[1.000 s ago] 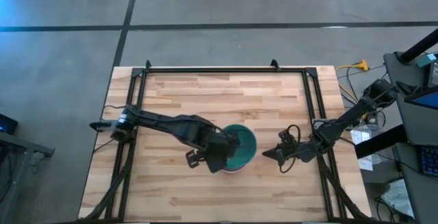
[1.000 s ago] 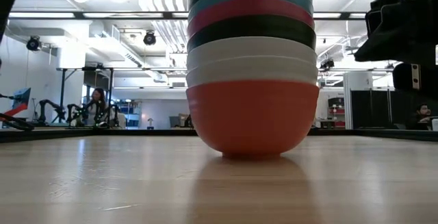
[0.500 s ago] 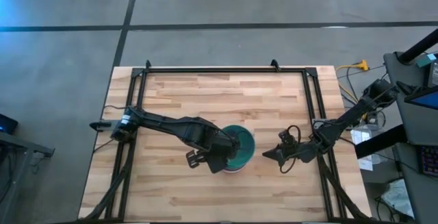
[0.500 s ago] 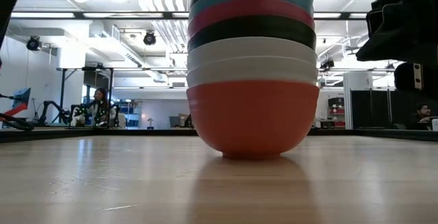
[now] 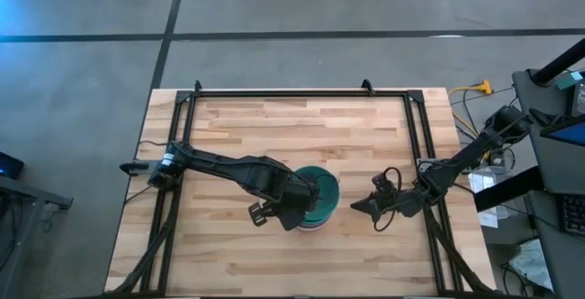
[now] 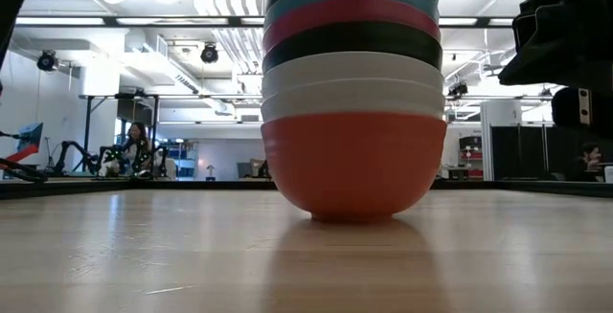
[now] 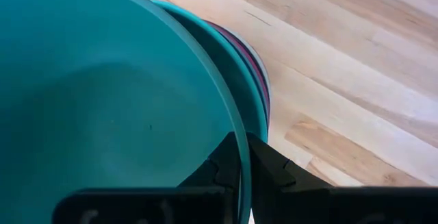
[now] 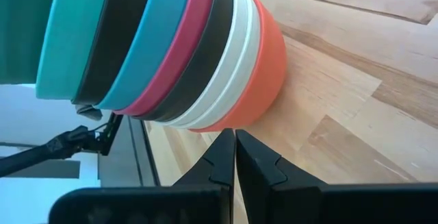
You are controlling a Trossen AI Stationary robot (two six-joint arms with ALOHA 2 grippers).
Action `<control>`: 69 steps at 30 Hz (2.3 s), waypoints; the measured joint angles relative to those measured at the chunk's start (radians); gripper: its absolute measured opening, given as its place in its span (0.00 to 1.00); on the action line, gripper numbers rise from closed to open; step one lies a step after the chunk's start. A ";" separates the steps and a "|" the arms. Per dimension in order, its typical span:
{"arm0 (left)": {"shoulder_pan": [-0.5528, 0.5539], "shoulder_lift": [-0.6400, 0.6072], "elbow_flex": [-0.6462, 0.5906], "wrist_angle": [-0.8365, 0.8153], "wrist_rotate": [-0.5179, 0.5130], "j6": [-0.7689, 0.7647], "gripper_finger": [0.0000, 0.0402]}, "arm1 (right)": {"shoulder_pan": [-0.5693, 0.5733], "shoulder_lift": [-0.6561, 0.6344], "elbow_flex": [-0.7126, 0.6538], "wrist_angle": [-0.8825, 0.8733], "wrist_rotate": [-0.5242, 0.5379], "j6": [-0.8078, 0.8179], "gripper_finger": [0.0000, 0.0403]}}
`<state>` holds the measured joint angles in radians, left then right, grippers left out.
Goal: Nest bowls inside each other
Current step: Stack the green bowl on top of the light blue bowl
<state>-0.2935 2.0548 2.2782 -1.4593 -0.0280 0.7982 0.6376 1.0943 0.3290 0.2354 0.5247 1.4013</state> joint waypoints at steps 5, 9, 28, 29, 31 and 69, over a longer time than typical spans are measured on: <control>0.000 0.000 -0.001 0.000 0.000 -0.001 0.00 | 0.000 0.000 0.000 0.000 0.000 -0.006 0.02; 0.000 0.000 -0.001 0.000 0.000 -0.002 0.00 | 0.000 0.000 0.000 0.000 0.000 -0.006 0.02; -0.002 -0.024 -0.001 0.002 0.048 -0.007 0.23 | 0.000 0.000 0.000 0.000 0.000 0.001 0.02; -0.003 -0.030 -0.001 0.008 0.046 -0.007 0.23 | 0.000 0.000 0.000 0.000 0.000 0.002 0.02; -0.003 -0.043 0.000 0.010 0.045 -0.009 0.22 | 0.000 0.000 0.000 0.000 0.000 0.002 0.02; 0.092 -0.496 -0.633 0.897 0.123 -0.648 0.00 | -0.023 0.074 0.431 -0.070 0.113 -0.999 0.02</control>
<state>-0.2012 1.5587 1.6455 -0.5624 0.0946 0.1501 0.6145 1.1687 0.7596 0.1658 0.6375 0.4027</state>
